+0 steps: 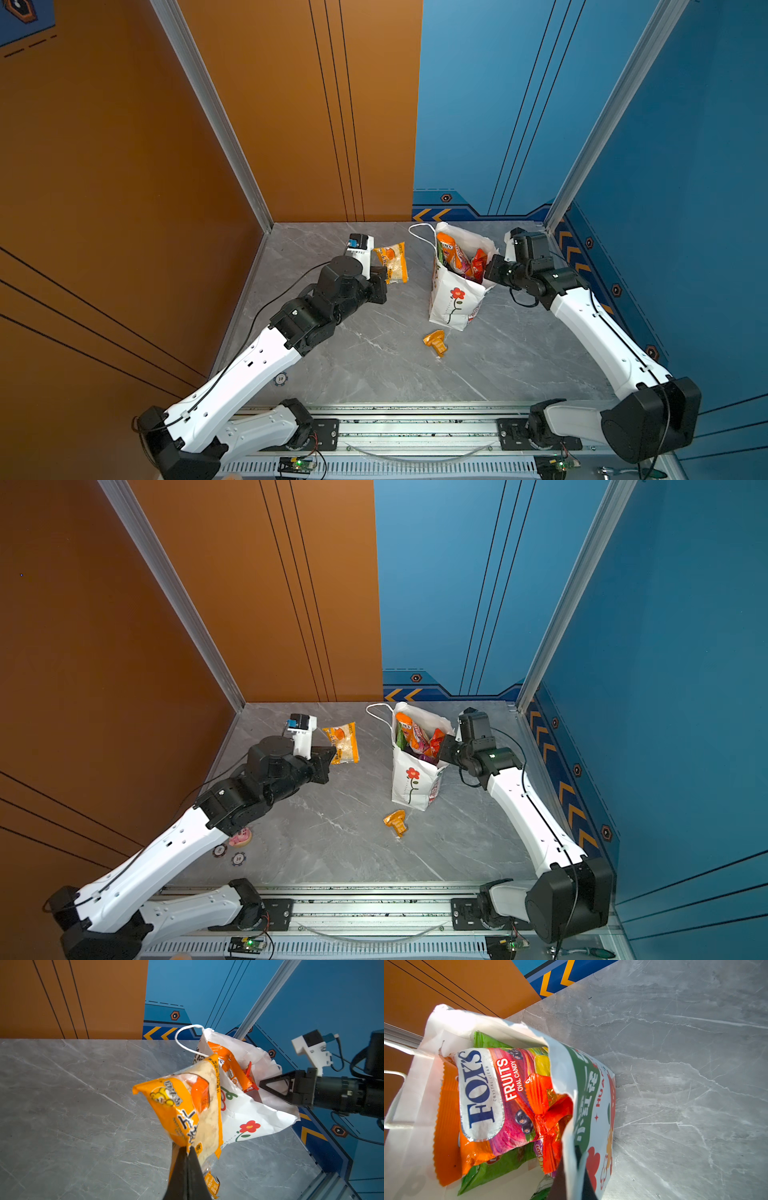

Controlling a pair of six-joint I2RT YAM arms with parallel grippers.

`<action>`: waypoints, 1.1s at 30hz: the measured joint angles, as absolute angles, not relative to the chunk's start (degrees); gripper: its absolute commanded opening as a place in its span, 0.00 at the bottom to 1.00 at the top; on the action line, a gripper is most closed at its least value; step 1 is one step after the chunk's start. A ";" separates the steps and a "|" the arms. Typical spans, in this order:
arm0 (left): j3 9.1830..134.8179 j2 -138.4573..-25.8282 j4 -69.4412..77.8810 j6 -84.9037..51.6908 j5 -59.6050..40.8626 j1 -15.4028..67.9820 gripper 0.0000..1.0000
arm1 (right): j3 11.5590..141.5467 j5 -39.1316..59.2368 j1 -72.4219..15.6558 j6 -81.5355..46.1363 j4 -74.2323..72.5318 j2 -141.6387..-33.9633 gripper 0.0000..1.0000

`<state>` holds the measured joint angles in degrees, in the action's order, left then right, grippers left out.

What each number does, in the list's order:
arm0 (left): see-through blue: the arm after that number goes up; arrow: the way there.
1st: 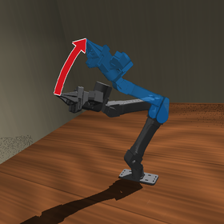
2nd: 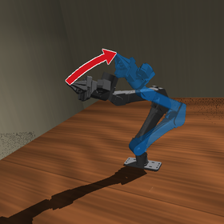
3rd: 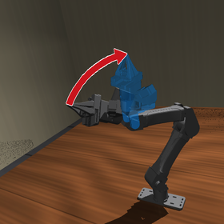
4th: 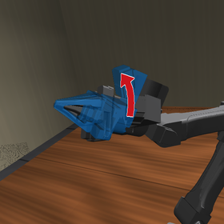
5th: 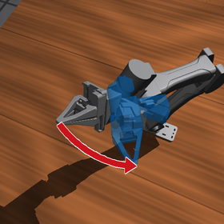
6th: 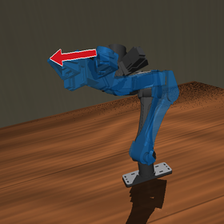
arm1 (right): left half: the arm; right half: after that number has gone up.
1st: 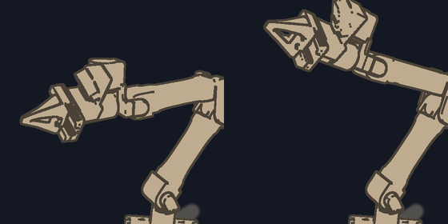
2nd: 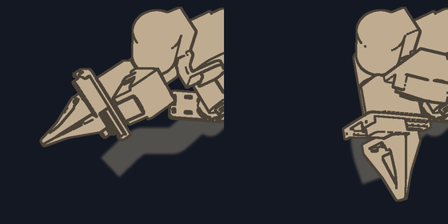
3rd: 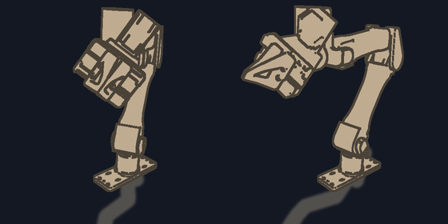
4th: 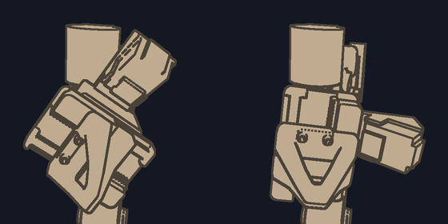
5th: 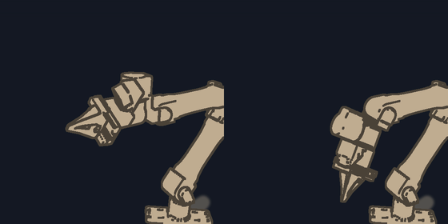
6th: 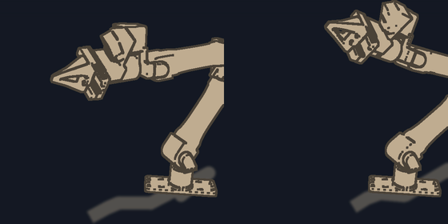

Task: Place the snacks into the paper bag
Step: 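Lift the yellow biscuit pack with the left gripper over the paper bag, then lower the yellow biscuit pack into the bag and open the left gripper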

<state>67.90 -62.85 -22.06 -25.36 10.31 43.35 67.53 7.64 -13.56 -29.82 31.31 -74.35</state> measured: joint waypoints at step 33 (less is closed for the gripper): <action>110.98 -100.92 -29.17 -14.76 10.46 52.29 0.00 | 67.53 7.68 -13.63 -29.82 31.35 -74.22 0.05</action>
<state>110.98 -100.92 -29.17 -14.76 10.46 52.29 67.53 7.68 -13.63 -29.82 31.35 -74.22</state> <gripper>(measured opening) 0.045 0.057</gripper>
